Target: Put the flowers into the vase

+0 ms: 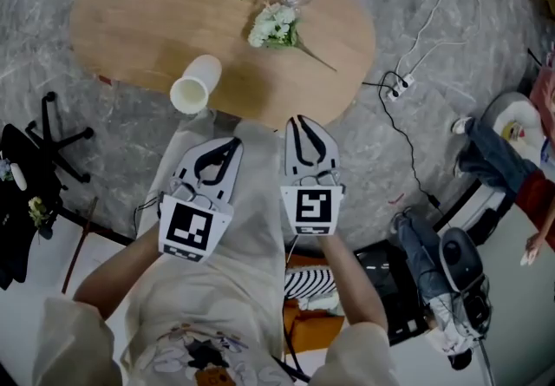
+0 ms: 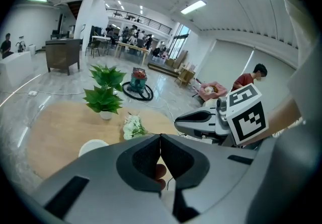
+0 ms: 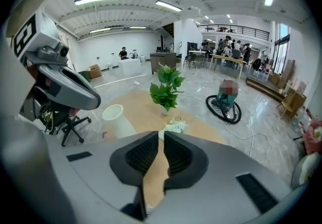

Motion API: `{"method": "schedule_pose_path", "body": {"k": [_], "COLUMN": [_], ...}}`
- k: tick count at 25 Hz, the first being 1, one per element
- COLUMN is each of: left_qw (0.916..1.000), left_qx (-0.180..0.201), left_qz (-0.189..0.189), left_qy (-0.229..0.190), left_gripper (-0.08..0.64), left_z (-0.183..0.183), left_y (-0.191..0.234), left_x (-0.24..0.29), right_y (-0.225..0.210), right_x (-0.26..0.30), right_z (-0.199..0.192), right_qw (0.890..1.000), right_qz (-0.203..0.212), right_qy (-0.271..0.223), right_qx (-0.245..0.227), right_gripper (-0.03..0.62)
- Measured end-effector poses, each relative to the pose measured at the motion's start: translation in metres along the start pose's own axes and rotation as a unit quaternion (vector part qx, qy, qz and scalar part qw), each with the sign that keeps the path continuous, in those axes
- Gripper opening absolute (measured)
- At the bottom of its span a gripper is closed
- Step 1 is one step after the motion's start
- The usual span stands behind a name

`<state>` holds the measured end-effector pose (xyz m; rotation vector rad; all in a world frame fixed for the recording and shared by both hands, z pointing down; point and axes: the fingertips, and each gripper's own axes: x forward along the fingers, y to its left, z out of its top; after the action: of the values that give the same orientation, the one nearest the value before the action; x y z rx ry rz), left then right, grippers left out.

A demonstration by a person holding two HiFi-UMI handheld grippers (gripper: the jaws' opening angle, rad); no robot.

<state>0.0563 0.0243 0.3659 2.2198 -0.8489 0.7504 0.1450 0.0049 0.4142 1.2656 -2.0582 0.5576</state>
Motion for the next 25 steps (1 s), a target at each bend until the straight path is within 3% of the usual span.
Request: {"method": "schedule_pose_path", "body": {"k": [4,8,16,25], "left_qw": [0.9998,0.9998,0.9996,0.9994], "left_qx": [-0.01,-0.002,0.013,-0.006], "left_qz": [0.006,0.006,0.014,0.024], "left_qy": [0.014,0.017,0.018,0.023], "left_gripper": [0.008,0.008,0.008,0.008], "left_z": [-0.013,-0.015,-0.018,-0.027], "left_y": [0.008,0.011,0.023,0.018], "left_x": [0.015,0.033,0.061,0.093], "right_y": [-0.001,-0.006,-0.015,-0.028], "right_x": [0.023,0.041,0.067,0.094], "right_z": [-0.011,-0.014,-0.034,-0.045], "right_qw": [1.0,1.0,0.999,0.998], "right_qz": [0.014,0.018,0.024,0.033], "right_qy": [0.007,-0.002,0.026,0.021], "right_qx": [0.007,0.004,-0.013,-0.039], "right_gripper": [0.044,0.054,0.08,0.1]}}
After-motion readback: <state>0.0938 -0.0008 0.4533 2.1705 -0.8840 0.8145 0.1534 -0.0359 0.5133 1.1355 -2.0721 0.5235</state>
